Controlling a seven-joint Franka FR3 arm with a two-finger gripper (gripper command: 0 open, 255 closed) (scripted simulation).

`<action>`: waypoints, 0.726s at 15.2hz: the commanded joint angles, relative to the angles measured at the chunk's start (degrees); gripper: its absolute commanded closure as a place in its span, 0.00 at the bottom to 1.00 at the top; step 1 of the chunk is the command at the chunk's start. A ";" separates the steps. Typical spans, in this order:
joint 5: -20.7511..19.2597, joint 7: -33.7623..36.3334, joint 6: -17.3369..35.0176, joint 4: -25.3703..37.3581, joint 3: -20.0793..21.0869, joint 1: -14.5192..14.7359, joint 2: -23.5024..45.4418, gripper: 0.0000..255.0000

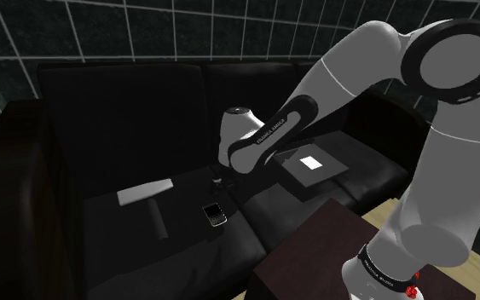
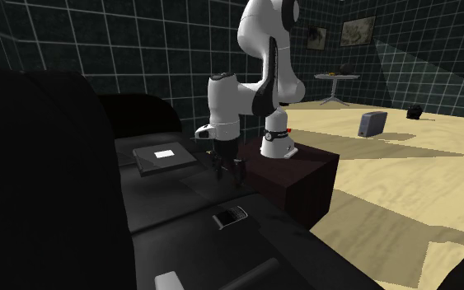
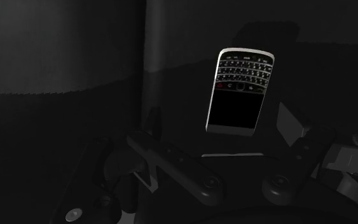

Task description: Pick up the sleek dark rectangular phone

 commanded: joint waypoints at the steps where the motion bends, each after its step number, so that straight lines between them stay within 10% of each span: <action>1: -0.90 1.68 1.39 3.21 -0.20 0.89 4.70 0.00; 11: -3.04 4.62 7.11 10.17 -1.91 3.55 17.57 0.00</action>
